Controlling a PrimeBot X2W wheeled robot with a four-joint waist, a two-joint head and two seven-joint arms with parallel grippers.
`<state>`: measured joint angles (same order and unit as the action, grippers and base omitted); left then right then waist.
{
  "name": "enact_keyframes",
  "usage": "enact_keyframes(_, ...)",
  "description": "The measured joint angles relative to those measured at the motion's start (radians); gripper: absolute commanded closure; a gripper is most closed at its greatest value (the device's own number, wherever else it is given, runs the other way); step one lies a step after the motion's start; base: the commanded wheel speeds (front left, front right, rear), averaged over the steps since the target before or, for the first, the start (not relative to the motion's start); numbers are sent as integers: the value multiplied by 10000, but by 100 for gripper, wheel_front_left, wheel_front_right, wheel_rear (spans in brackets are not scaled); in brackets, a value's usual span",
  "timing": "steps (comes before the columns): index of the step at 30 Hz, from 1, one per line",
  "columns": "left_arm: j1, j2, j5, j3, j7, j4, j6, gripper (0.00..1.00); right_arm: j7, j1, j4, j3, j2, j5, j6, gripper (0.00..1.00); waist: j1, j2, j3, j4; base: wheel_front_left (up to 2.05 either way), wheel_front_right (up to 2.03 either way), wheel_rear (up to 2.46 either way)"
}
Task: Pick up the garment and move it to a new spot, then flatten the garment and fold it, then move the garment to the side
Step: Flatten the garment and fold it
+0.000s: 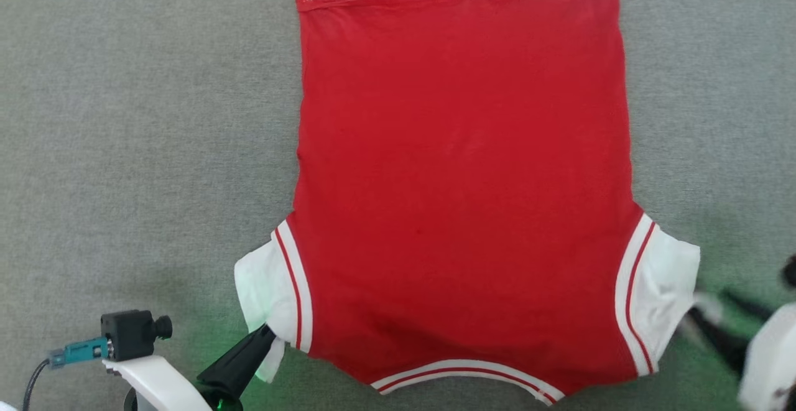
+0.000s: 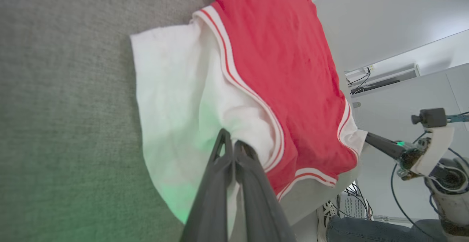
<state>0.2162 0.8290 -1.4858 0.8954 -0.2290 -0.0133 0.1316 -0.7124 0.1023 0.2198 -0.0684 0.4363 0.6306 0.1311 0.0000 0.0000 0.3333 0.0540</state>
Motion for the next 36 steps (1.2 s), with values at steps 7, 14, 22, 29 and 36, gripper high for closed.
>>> enact_keyframes(7,492,-113,401,169,-86,-316,0,100,-662,-2294,564,-1423,729,-247,0,0,0,0,383,365,0,0,0)
enact_keyframes(14,1528,-504,769,621,-42,-642,0,100,-1641,-6894,-1641,-1149,1028,-1331,0,0,0,0,1248,1034,0,0,0)
enact_keyframes(22,2382,-928,855,1233,-148,-826,0,100,-2978,-10289,-4679,-201,1267,-2778,0,0,0,0,2153,2180,0,0,0)
enact_keyframes(29,2854,-1018,863,1588,-268,-878,0,100,-4052,-11723,-6125,17,1104,-3076,-2,0,0,0,3049,2799,0,0,0)
enact_keyframes(36,3170,-1099,800,1739,-309,-742,2,100,-4529,-12253,-6537,-46,924,-3162,-2,100,0,0,3282,2950,0,0,0)
